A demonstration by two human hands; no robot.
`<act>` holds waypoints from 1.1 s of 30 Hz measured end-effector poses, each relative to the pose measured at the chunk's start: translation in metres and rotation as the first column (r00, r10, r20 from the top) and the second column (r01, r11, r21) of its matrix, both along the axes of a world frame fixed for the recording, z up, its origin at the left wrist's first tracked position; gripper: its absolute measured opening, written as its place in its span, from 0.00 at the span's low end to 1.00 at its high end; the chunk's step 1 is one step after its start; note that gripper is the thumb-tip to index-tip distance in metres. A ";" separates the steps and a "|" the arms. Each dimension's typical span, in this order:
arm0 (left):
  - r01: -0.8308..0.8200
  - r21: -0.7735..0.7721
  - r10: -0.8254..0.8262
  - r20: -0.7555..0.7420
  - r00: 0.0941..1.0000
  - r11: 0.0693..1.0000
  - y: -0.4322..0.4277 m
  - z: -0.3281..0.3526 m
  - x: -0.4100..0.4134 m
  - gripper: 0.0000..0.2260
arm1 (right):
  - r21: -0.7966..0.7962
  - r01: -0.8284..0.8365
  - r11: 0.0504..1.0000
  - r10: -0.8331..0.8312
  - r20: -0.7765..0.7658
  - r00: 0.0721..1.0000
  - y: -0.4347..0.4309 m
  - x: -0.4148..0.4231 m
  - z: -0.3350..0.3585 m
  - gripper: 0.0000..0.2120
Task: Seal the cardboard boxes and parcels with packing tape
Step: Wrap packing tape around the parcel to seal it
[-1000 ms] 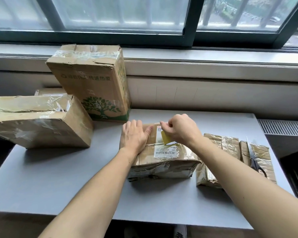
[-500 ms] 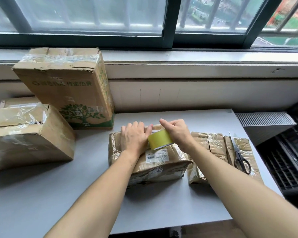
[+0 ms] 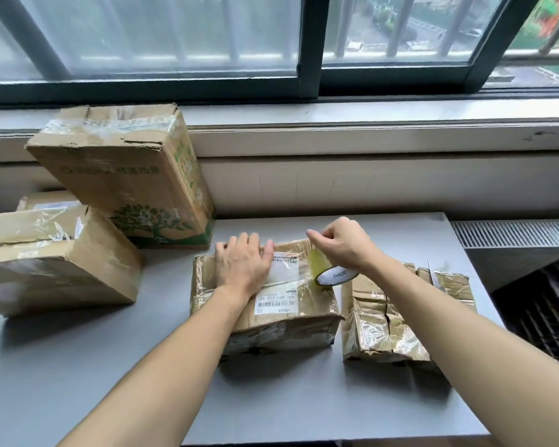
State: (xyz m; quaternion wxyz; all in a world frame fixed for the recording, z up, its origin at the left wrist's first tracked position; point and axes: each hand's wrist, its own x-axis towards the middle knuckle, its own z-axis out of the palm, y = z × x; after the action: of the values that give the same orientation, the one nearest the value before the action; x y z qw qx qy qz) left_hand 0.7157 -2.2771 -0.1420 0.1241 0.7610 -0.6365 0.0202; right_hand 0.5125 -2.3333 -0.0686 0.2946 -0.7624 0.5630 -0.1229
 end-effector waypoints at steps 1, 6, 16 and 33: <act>-0.003 -0.002 0.003 -0.018 1.000 1.000 -0.003 0.004 -0.005 0.22 | 0.048 0.020 0.999 -0.024 0.084 0.996 -0.002 -0.006 -0.003 0.29; 0.087 -0.011 -0.088 -0.042 0.995 0.996 -0.027 0.015 -0.063 0.22 | 0.342 0.118 0.932 -0.300 0.548 0.781 0.003 -0.031 -0.028 0.27; 0.054 -0.061 -0.054 -0.001 0.999 0.997 -0.025 0.000 -0.067 0.19 | 0.069 -0.007 0.998 -0.009 0.228 0.974 -0.020 -0.045 -0.011 0.30; -0.007 0.099 0.013 -0.056 0.998 0.995 -0.003 0.008 -0.028 0.25 | -0.026 -0.054 0.998 0.052 -0.079 0.996 0.012 0.010 -0.063 0.18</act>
State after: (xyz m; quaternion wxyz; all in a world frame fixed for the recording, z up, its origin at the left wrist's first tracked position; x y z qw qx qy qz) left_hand 0.6878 -2.2803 -0.1339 0.1044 0.7696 -0.6291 -0.0323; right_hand 0.5221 -2.3214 -0.1314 0.2648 -0.7852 0.5519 -0.0931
